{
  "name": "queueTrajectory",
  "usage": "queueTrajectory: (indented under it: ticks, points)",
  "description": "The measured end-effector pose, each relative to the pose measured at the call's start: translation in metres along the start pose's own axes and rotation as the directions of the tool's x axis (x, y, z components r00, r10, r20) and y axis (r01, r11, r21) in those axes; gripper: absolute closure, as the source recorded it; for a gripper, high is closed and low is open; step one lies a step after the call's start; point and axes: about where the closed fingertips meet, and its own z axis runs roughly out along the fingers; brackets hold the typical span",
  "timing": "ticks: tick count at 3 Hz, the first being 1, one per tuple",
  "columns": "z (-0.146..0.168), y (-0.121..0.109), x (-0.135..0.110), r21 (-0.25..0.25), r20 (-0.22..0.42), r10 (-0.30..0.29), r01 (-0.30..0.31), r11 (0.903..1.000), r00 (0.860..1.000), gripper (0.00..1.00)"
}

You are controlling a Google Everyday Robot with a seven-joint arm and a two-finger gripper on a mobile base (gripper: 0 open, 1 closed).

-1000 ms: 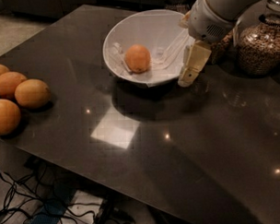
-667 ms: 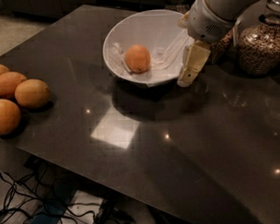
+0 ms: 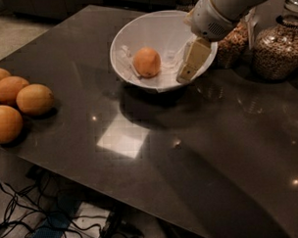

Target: Pick orange from white bowl

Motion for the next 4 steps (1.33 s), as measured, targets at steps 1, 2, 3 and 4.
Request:
queueTrajectory:
  ticks: [1,2,3,4]
  points:
    - [0.016,-0.026,-0.02,0.011,0.065,0.062,-0.063,0.998,0.996,0.0]
    - [0.034,-0.038,-0.04,-0.01,0.111,0.111,-0.111,0.9938,0.988,0.0]
    - [0.047,-0.05,-0.044,-0.004,0.15,0.159,-0.161,0.987,0.976,0.0]
    - [0.059,-0.061,-0.043,0.024,0.155,0.191,-0.197,0.98,0.969,0.0]
